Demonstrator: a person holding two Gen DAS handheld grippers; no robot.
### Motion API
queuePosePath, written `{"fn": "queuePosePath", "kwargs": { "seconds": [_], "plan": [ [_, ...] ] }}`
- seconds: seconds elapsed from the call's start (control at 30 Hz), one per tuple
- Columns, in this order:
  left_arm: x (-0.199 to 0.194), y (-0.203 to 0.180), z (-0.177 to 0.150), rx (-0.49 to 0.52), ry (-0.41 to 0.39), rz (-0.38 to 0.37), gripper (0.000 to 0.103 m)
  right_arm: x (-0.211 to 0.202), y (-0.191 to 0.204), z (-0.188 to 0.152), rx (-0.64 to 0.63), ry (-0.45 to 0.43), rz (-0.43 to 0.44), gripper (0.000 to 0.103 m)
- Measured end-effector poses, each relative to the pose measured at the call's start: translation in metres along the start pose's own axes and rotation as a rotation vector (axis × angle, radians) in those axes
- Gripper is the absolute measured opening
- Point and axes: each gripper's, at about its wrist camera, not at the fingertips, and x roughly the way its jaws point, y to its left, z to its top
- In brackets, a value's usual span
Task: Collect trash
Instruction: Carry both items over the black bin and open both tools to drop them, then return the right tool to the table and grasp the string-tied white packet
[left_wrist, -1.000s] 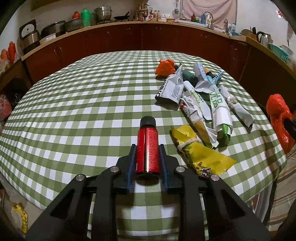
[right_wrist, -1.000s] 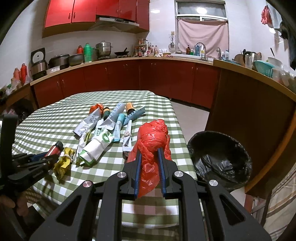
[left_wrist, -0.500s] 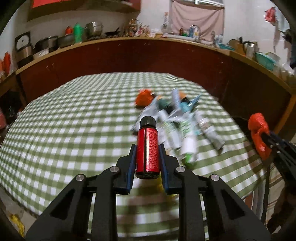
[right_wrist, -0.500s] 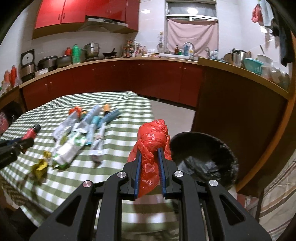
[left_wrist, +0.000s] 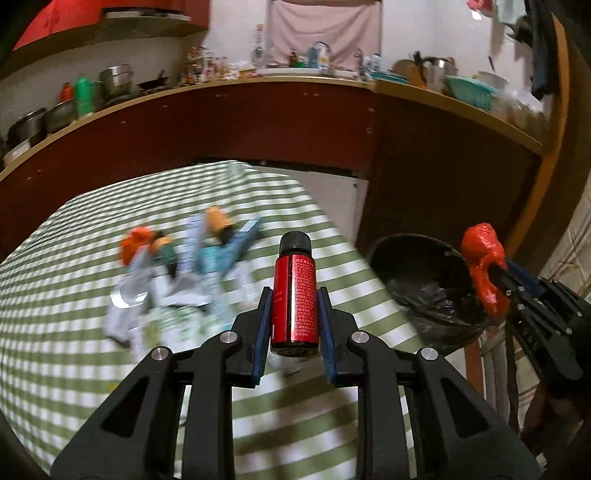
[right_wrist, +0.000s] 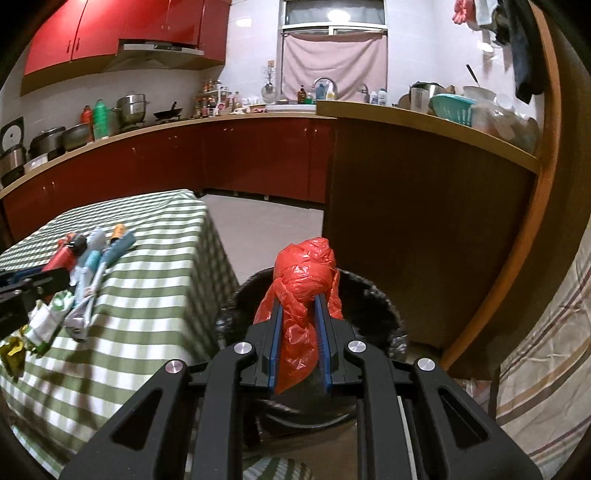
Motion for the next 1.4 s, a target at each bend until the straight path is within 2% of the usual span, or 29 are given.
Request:
{"fn": "queuePosePath", "kwargs": {
  "seconds": [0.33,0.67,0.73,0.8,0.87,1.07,1.27,1.4],
  "plan": [
    [0.052,-0.069,0.017,0.070,0.053,-0.053,0.023,0.023,-0.034,-0.005,0.026,0.025,0.001,0.018],
    [0.089,-0.113,0.027,0.129,0.088,-0.046,0.023,0.048,-0.051,-0.007,0.052,0.060,0.022,0.018],
    [0.097,-0.120,0.028,0.130,0.093,-0.041,0.024,0.056,-0.052,-0.007,0.048,0.072,0.034,0.028],
    [0.104,-0.122,0.030,0.124,0.118,-0.049,0.036,0.060,-0.053,-0.007,0.046,0.067,0.010,0.037],
    [0.109,-0.125,0.030,0.112,0.135,-0.053,0.050,0.060,-0.057,-0.006,0.053,0.060,0.001,0.039],
    [0.106,-0.120,0.031,0.097,0.128,-0.038,0.059,0.053,-0.064,-0.007,0.085,0.052,-0.013,0.039],
    [0.080,-0.096,0.034,0.060,0.093,-0.010,0.065,0.040,-0.057,-0.007,0.090,0.042,-0.006,0.041],
    [0.058,-0.076,0.032,0.058,0.073,0.028,0.066,0.030,-0.046,-0.005,0.094,0.036,0.018,0.042]
  ]
}}
